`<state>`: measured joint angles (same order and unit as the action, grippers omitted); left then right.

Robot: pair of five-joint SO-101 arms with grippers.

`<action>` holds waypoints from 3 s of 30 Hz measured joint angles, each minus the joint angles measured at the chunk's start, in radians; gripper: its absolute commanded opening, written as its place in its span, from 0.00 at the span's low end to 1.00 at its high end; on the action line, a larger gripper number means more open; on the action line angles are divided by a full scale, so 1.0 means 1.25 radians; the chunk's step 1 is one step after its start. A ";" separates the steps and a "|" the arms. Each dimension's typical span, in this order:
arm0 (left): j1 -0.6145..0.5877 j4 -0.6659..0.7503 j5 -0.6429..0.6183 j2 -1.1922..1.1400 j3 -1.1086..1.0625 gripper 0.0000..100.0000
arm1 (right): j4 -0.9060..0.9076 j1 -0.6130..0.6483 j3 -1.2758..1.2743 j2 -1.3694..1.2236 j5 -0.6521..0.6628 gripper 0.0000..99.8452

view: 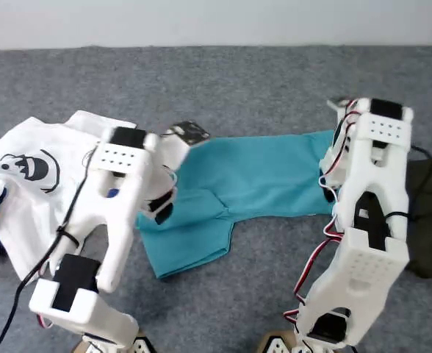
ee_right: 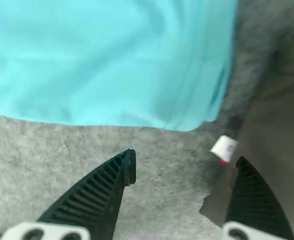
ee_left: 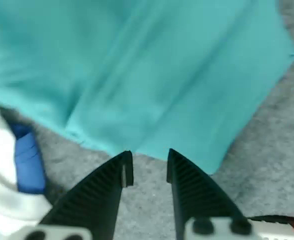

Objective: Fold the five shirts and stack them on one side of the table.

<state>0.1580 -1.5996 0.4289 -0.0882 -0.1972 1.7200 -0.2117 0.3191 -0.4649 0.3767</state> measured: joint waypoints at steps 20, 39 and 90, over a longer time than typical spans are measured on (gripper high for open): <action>0.028 0.000 0.000 0.000 0.000 0.12 | -0.220 -0.023 -0.158 0.000 0.000 0.08; 0.028 0.000 0.000 0.000 0.000 0.12 | -0.214 -0.070 -0.166 0.009 0.027 0.17; 0.028 -0.006 0.000 0.000 -0.007 0.12 | -0.196 -0.131 -0.033 -0.126 0.068 0.26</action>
<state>0.1933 -1.6072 0.4289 -0.0882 -0.2064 1.4745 -0.3759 0.2777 -0.6229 0.4611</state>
